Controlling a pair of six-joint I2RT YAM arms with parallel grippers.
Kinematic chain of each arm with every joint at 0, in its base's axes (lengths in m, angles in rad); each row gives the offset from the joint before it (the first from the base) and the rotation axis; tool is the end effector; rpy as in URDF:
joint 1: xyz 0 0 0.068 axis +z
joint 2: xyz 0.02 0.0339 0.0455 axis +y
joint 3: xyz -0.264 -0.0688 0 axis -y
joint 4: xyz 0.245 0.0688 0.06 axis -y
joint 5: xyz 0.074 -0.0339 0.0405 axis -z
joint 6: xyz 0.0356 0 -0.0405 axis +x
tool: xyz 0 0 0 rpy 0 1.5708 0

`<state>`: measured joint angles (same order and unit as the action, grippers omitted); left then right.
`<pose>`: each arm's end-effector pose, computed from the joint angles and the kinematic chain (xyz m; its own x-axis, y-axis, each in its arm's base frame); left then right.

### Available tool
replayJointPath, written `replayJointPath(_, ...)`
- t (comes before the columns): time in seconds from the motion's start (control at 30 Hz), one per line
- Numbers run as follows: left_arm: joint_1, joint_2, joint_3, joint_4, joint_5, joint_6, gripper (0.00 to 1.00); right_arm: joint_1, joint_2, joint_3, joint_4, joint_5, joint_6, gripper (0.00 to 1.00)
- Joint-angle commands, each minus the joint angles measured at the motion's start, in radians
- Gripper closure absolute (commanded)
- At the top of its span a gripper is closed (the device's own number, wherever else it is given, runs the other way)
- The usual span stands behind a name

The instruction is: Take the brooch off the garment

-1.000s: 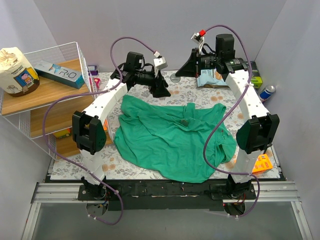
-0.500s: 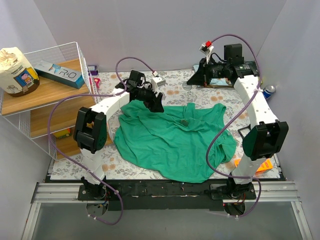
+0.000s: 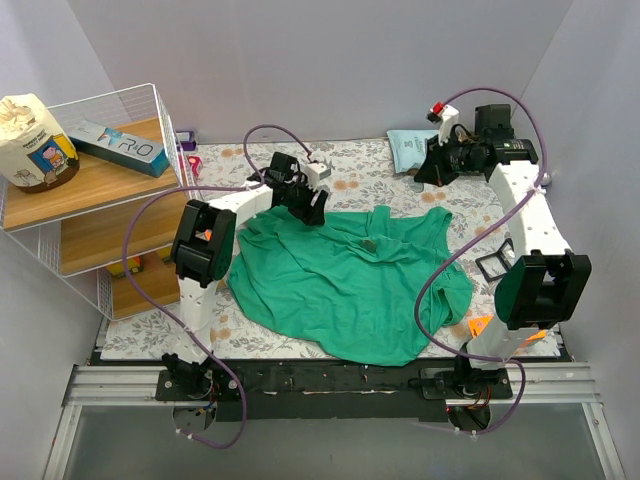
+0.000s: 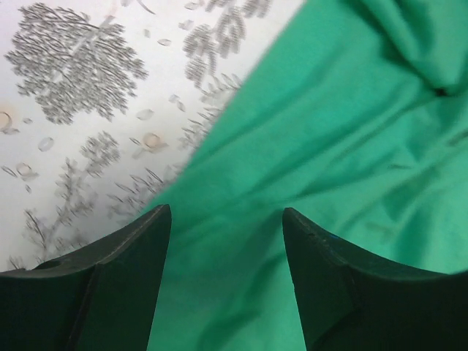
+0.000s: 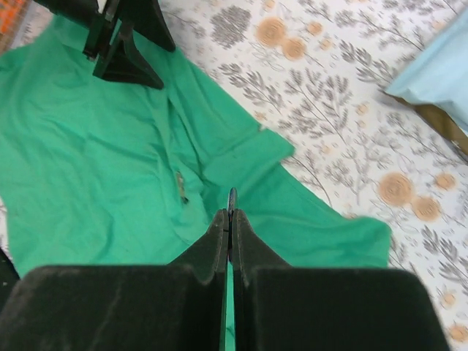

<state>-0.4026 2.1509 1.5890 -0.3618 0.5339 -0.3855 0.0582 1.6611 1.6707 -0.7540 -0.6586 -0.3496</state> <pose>0.4226 -0.1997 0.1711 -0.9131 0.0371 -0.4060 0.2981 0.7400 -0.6029 0.3615 0.0429 0.3696 -0.4658 -0.2985 -0.8330 -0.6971 0.7037 0.1377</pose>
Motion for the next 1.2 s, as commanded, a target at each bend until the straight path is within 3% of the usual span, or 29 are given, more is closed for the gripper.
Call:
replayJointPath(0.0,0.025,0.095,0.124,-0.009,-0.049,0.011,0.39,-0.047,-0.055,-0.023,-0.091,0.103,-0.156,0.99)
replayJointPath(0.17,0.062,0.196,0.21,-0.031,-0.055,0.005,0.42,-0.119,-0.087,-0.064,-0.205,0.207,-0.275,0.99)
replayJointPath(0.47,0.125,0.245,0.347,-0.015,-0.183,0.019,0.42,-0.141,-0.141,-0.209,-0.176,0.307,-0.318,0.99)
replayJointPath(0.5,0.127,0.236,0.364,-0.023,-0.154,0.02,0.41,-0.143,-0.147,-0.224,-0.166,0.327,-0.333,0.99)
replayJointPath(0.6,0.13,0.152,0.347,-0.049,0.152,0.02,0.39,-0.149,-0.169,-0.29,-0.165,0.387,-0.429,0.99)
replayJointPath(0.63,0.13,0.12,0.332,-0.048,0.328,0.011,0.37,-0.15,-0.176,-0.325,-0.162,0.405,-0.458,0.99)
replayJointPath(0.77,0.101,0.024,0.287,-0.016,0.487,-0.082,0.35,-0.172,-0.222,-0.434,-0.105,0.537,-0.595,0.99)
replayJointPath(0.9,0.097,-0.011,0.261,-0.02,0.509,-0.165,0.32,-0.182,-0.212,-0.502,-0.065,0.614,-0.629,0.99)
replayJointPath(1.17,0.087,-0.147,0.06,-0.008,0.403,-0.131,0.32,-0.193,-0.224,-0.608,0.074,0.755,-0.693,0.99)
